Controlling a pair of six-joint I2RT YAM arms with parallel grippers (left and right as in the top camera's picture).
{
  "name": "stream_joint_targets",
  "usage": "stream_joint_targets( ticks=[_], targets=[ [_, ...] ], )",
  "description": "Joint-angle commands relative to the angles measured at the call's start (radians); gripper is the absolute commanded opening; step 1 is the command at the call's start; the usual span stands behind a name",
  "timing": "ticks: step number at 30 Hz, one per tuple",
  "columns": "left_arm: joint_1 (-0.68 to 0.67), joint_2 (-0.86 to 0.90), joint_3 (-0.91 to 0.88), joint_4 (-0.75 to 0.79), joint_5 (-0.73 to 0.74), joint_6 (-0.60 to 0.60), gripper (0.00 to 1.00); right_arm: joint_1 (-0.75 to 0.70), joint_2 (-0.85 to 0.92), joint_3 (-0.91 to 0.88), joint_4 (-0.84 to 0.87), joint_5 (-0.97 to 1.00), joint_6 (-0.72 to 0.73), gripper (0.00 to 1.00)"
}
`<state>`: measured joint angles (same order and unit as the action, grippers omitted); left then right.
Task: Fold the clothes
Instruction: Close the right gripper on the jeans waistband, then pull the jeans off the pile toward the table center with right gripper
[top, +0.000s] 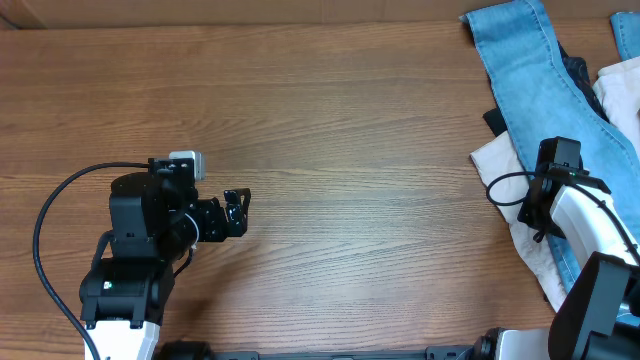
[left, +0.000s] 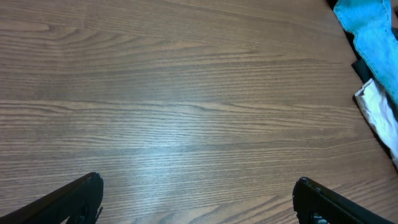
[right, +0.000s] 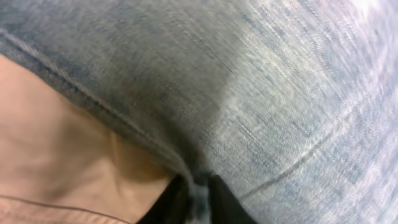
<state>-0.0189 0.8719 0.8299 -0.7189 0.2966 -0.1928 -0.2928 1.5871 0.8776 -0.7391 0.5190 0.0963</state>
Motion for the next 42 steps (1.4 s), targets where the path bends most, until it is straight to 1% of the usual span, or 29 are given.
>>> stream_joint_targets(
  ticks=[1, 5, 8, 10, 11, 16, 18, 22, 24, 27, 28, 32, 38, 39, 40, 41, 42],
  targets=[
    [0.005, 0.003, 0.025, 0.001, 0.015, -0.014, 1.00, -0.002, 0.003, 0.000, 0.003, 0.031, 0.000, 0.05],
    [0.005, 0.003, 0.025, 0.009, 0.015, -0.014, 1.00, 0.002, 0.003, 0.043, -0.018, 0.030, 0.000, 0.04],
    [0.005, 0.003, 0.025, 0.017, 0.014, -0.014, 1.00, 0.017, -0.002, 0.141, -0.086, 0.030, 0.000, 0.04],
    [0.005, 0.003, 0.025, 0.017, 0.014, -0.014, 1.00, 0.034, -0.003, 0.241, -0.156, 0.030, 0.001, 0.04],
    [0.005, 0.003, 0.025, 0.016, 0.015, -0.014, 1.00, 0.059, -0.003, 0.351, -0.233, 0.029, 0.007, 0.04],
    [0.005, 0.004, 0.024, 0.018, 0.014, -0.014, 1.00, 0.163, -0.003, 0.641, -0.396, -0.016, 0.008, 0.04],
    [0.005, 0.004, 0.025, 0.017, 0.015, -0.014, 1.00, 0.226, -0.003, 0.743, -0.446, -0.053, 0.008, 0.04],
    [0.005, 0.004, 0.025, 0.016, 0.014, -0.014, 1.00, 0.378, -0.003, 0.881, -0.516, -0.076, 0.007, 0.04],
    [0.005, 0.005, 0.025, 0.016, 0.014, -0.014, 1.00, 0.471, -0.003, 0.924, -0.538, -0.079, 0.008, 0.04],
    [0.005, 0.004, 0.025, 0.016, 0.015, -0.014, 1.00, 0.594, -0.003, 0.938, -0.538, -0.080, 0.008, 0.04],
    [0.005, 0.004, 0.024, 0.016, 0.015, -0.014, 1.00, 0.649, -0.003, 0.937, -0.533, -0.082, 0.008, 0.04],
    [0.005, 0.005, 0.024, 0.016, 0.014, -0.014, 1.00, 0.784, -0.002, 0.926, -0.467, -0.155, 0.008, 0.04],
    [0.005, 0.005, 0.024, 0.016, 0.015, -0.014, 1.00, 0.880, 0.024, 0.922, -0.351, -0.200, 0.060, 0.04],
    [0.005, 0.005, 0.025, 0.016, 0.015, -0.014, 1.00, 0.886, 0.032, 0.922, -0.335, -0.210, 0.061, 0.07],
    [0.005, 0.005, 0.025, 0.016, 0.015, -0.014, 1.00, 0.887, 0.044, 0.922, -0.320, -0.222, 0.060, 0.14],
    [0.005, 0.005, 0.025, 0.016, 0.015, -0.014, 1.00, 0.887, 0.051, 0.922, -0.312, -0.231, 0.060, 0.25],
    [0.005, 0.005, 0.025, 0.016, 0.015, -0.014, 1.00, 0.887, 0.060, 0.922, -0.306, -0.233, 0.060, 0.41]
  ],
)
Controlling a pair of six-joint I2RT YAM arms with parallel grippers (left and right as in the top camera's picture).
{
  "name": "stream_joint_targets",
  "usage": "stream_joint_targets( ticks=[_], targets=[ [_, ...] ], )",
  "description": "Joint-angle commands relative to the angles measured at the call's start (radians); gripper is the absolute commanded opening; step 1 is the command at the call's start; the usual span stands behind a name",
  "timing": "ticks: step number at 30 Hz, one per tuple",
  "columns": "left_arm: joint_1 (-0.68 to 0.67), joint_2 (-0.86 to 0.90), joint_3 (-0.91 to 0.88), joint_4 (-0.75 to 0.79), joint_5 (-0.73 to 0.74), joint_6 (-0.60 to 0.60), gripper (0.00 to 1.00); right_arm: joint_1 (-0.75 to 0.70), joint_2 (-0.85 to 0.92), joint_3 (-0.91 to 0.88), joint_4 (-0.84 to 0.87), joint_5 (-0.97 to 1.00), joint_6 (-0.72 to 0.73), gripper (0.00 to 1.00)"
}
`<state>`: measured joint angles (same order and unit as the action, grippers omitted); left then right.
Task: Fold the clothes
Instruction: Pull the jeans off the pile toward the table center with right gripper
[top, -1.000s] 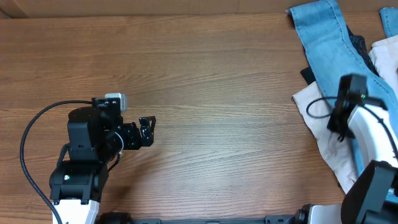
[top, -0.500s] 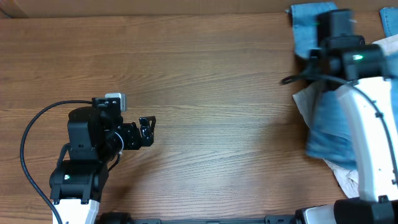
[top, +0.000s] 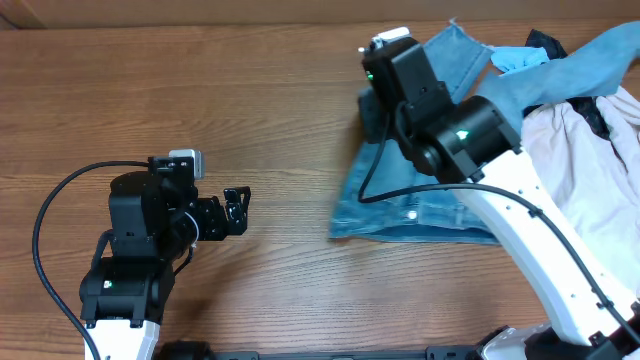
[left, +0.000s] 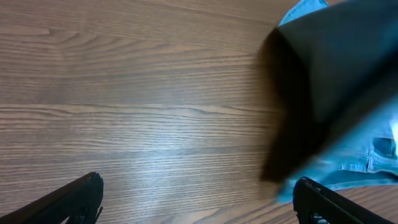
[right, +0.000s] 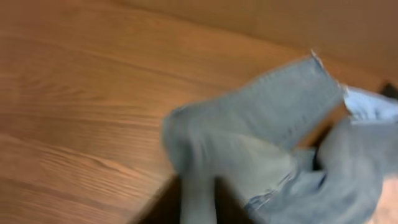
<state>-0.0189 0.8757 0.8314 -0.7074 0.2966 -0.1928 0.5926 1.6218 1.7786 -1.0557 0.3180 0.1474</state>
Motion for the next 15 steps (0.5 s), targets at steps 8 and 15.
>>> stream_joint_targets(
  ticks=[8, 15],
  targets=[
    [0.005, 0.003, 0.023, 0.008, 0.105, -0.014, 1.00, -0.024, 0.016, 0.022, -0.021, 0.084, 0.020, 1.00],
    [-0.020, 0.109, 0.021, 0.004, 0.202, -0.015, 1.00, -0.161, -0.060, 0.023, -0.163, 0.115, 0.200, 1.00]
  ],
)
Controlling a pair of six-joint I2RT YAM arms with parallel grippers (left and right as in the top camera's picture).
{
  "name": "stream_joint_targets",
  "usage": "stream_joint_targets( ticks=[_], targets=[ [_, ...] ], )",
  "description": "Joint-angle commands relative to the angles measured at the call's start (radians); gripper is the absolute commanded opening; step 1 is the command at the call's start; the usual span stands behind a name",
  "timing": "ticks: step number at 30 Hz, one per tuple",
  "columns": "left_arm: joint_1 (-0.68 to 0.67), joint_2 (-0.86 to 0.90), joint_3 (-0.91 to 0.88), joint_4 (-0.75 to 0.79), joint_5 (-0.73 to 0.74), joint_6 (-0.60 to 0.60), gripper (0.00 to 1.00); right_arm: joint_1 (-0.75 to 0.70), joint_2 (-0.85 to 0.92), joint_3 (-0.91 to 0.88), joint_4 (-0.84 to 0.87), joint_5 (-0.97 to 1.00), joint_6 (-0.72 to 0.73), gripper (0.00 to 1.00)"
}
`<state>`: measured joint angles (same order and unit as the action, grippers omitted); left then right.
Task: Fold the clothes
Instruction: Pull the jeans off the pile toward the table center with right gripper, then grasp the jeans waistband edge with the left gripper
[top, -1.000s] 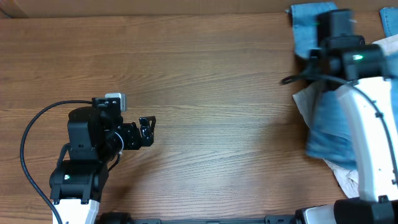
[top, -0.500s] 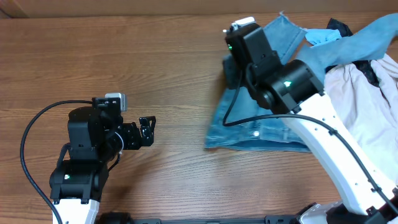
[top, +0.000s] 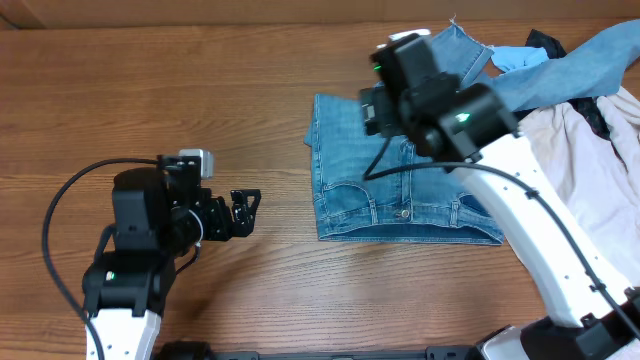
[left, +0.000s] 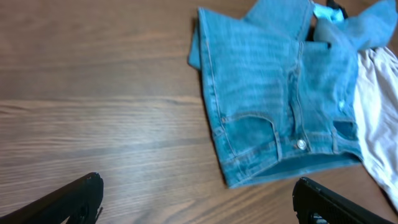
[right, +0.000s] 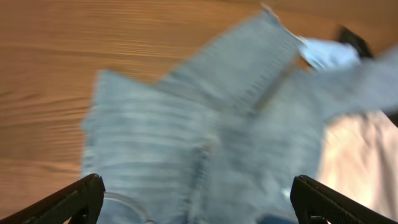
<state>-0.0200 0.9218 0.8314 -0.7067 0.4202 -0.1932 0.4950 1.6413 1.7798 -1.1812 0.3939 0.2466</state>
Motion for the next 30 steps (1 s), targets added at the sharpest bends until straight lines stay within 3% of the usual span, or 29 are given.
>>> stream_joint_targets(
  ticks=[1, 8, 10, 15, 17, 22, 30],
  targets=[
    [-0.033, 0.092, 0.021, 0.003, 0.079, -0.014, 1.00, -0.086, -0.089, 0.021, -0.064, 0.039, 0.116, 1.00],
    [-0.170, 0.362, 0.021, 0.042, 0.079, -0.035, 1.00, -0.250, -0.111, 0.021, -0.226, -0.055, 0.151, 1.00],
    [-0.202, 0.444, 0.021, 0.062, 0.094, -0.091, 1.00, -0.283, -0.111, 0.021, -0.249, -0.084, 0.151, 1.00],
    [-0.231, 0.638, 0.021, 0.174, 0.341, -0.293, 1.00, -0.338, -0.111, 0.021, -0.286, -0.112, 0.151, 1.00],
    [-0.232, 0.697, 0.021, 0.213, 0.377, -0.389, 1.00, -0.341, -0.111, 0.021, -0.301, -0.111, 0.150, 1.00],
    [-0.258, 0.820, 0.021, 0.319, 0.376, -0.497, 1.00, -0.341, -0.111, 0.021, -0.316, -0.111, 0.147, 1.00],
    [-0.332, 0.874, 0.021, 0.487, 0.315, -0.583, 0.98, -0.341, -0.111, 0.021, -0.317, -0.111, 0.147, 1.00]
  ],
)
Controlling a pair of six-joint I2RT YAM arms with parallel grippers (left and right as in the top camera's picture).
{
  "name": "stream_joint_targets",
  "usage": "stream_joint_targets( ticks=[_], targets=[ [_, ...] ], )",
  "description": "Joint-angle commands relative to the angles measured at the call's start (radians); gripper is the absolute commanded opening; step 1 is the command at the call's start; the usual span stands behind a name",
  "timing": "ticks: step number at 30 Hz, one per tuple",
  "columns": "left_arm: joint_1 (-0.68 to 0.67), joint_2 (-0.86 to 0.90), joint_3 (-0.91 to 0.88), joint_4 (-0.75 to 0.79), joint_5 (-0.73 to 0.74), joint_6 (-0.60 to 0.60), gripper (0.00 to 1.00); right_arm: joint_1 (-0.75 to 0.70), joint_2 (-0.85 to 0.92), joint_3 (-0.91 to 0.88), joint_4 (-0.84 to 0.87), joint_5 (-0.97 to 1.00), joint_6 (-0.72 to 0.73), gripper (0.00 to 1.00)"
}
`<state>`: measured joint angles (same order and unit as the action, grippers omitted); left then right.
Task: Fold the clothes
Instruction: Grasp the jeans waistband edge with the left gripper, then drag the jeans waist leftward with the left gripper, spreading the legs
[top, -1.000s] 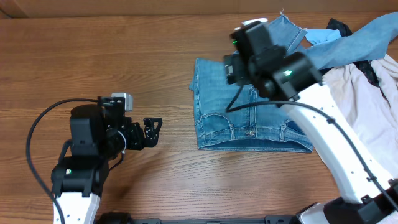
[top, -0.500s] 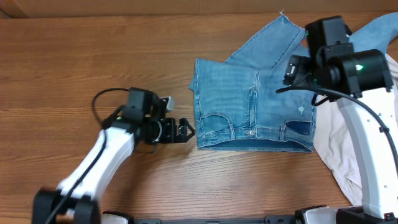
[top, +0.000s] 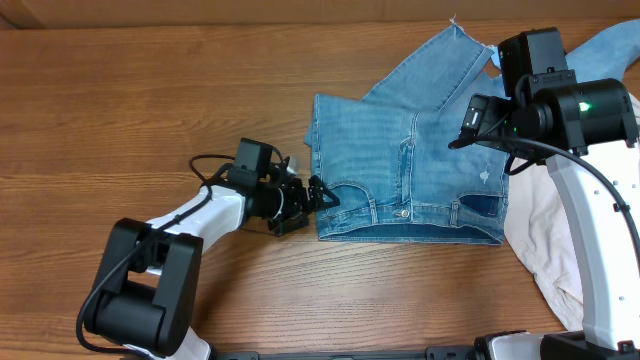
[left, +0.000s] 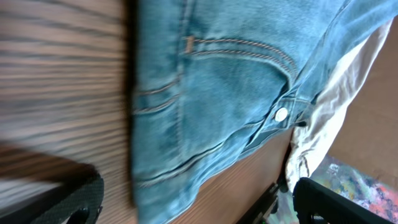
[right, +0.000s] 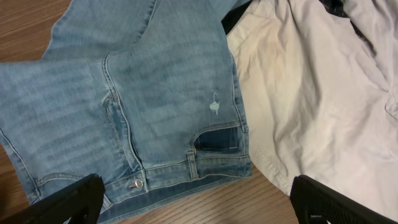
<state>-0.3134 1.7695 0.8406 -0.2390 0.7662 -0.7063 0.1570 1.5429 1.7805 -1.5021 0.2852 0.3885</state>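
Note:
Light blue jeans (top: 410, 180) lie flat mid-table, waistband toward the front edge, one leg running up and right. My left gripper (top: 312, 196) is open at the waistband's left corner, low over the wood. In the left wrist view the denim edge (left: 168, 155) lies between its spread fingertips (left: 81, 199). My right gripper (top: 478, 122) hovers open above the jeans' right hip. Its wrist view shows the jeans (right: 143, 106) from above, with the waist button (right: 136, 183).
A cream garment (top: 565, 235) lies crumpled against the jeans' right side and reaches the table's right front; it also fills the right wrist view (right: 311, 106). A pale blue cloth (top: 612, 40) lies at the back right. Bare wood (top: 150, 90) spans the left half.
My left gripper has gone from the bare wood left of the jeans to their left waistband corner. My right gripper has shifted from over the jeans' upper left to over their right hip.
First my right gripper was shut on denim in the pile at the right, and the middle of the table was bare. Then it held the jeans over the middle. Then the jeans lay flat and it was open. Now both open grippers are at the jeans.

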Motion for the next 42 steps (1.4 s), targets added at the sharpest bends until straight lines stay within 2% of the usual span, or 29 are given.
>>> stream_joint_targets(
  ticks=[1, 2, 4, 11, 16, 20, 25, 26, 30, 31, 33, 38, 42],
  targets=[
    [-0.050, 0.026, 0.012, 0.020, -0.046, -0.079, 0.97, -0.003, -0.013, 0.021, 0.003, -0.002, 0.005, 1.00],
    [-0.063, 0.026, 0.012, 0.020, -0.063, -0.084, 0.95, -0.003, -0.013, 0.021, 0.003, -0.002, 0.005, 1.00],
    [-0.085, 0.026, 0.012, 0.020, -0.075, -0.084, 0.78, -0.003, -0.013, 0.021, 0.000, 0.001, 0.005, 1.00],
    [-0.097, 0.026, 0.012, 0.018, -0.075, -0.082, 0.04, -0.003, -0.013, 0.021, 0.000, 0.006, 0.005, 1.00],
    [-0.051, 0.011, 0.012, -0.008, -0.066, -0.019, 0.04, -0.011, -0.013, 0.021, -0.003, 0.035, 0.005, 1.00],
    [0.070, -0.062, 0.023, -0.126, -0.069, 0.121, 0.04, -0.038, -0.013, 0.021, -0.008, 0.039, 0.005, 1.00],
    [0.360, -0.205, 0.112, -0.340, -0.131, 0.288, 0.04, -0.092, -0.013, 0.021, -0.008, 0.034, 0.005, 1.00],
    [0.503, -0.249, 0.186, -0.388, -0.166, 0.340, 0.04, -0.106, -0.013, 0.021, -0.008, 0.034, 0.005, 1.00],
    [0.767, -0.265, 0.389, -0.423, -0.197, 0.343, 0.04, -0.119, -0.013, 0.021, -0.007, 0.026, 0.005, 1.00],
    [0.813, -0.264, 0.430, -0.423, -0.182, 0.343, 0.22, -0.119, -0.013, 0.021, -0.007, 0.026, 0.005, 1.00],
    [0.883, -0.264, 0.501, -0.435, -0.142, 0.344, 1.00, -0.119, -0.013, 0.021, -0.007, 0.026, 0.005, 1.00],
    [0.924, -0.264, 0.570, -0.645, -0.100, 0.383, 1.00, -0.119, -0.013, 0.021, -0.003, 0.026, 0.005, 1.00],
    [0.867, -0.260, 0.535, -0.863, -0.192, 0.478, 1.00, -0.119, -0.013, 0.021, -0.003, 0.026, 0.005, 1.00]
  ],
)
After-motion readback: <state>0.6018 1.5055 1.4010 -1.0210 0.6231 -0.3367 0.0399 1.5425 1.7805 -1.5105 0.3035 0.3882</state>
